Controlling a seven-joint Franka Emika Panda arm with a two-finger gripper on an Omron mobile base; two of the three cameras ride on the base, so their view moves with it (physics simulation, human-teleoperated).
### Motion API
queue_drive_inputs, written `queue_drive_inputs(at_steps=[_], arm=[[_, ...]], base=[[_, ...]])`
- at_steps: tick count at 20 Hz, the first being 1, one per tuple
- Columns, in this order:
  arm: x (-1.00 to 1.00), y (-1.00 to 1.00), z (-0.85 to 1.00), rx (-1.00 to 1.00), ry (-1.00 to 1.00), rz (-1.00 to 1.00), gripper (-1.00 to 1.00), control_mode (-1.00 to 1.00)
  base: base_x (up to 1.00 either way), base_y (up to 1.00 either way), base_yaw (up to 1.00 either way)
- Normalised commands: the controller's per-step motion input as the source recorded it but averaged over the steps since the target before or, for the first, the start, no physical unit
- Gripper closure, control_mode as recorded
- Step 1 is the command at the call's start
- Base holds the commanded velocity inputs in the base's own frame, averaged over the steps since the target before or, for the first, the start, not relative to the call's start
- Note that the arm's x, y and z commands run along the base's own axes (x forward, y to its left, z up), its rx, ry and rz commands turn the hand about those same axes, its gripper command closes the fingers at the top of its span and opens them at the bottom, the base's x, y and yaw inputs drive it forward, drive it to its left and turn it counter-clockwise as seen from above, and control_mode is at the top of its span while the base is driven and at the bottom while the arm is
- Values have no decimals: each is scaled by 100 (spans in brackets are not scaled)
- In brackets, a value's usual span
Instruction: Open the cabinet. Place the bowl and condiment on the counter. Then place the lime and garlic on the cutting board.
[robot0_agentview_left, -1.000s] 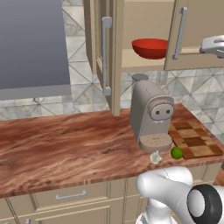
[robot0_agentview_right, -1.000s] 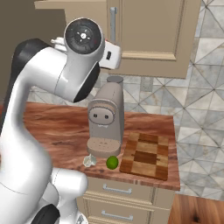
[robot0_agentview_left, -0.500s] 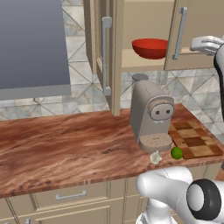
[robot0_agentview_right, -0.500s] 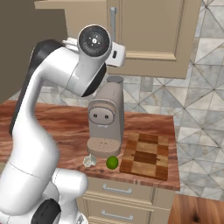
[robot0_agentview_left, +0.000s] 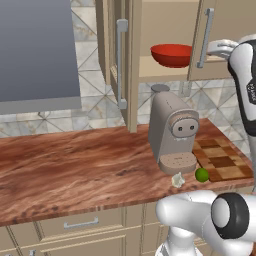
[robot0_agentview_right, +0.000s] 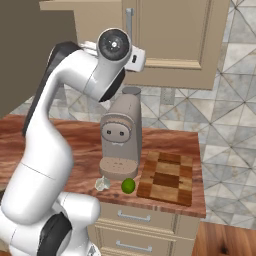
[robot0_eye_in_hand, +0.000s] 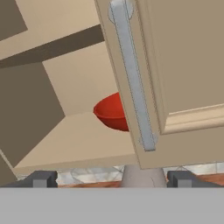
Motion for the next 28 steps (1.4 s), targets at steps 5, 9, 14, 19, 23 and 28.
queue_drive_inputs(at_steps=[5,9,14,19,23,28], arm=[[40,-6,-11,0,0,0,-100,-100],[33,-12,-15,0,-2,-1,-100,-100],[12,-12,-12,0,-7,-1,-100,-100],[15,0,-3,0,-6,-2,-100,-100],[26,0,-5,0,0,0,-100,-100],[24,-4,-1,0,0,0,-100,-100]], base=[[0,0,0],[0,0,0],[0,0,0],[0,0,0],[0,0,0],[0,0,0]])
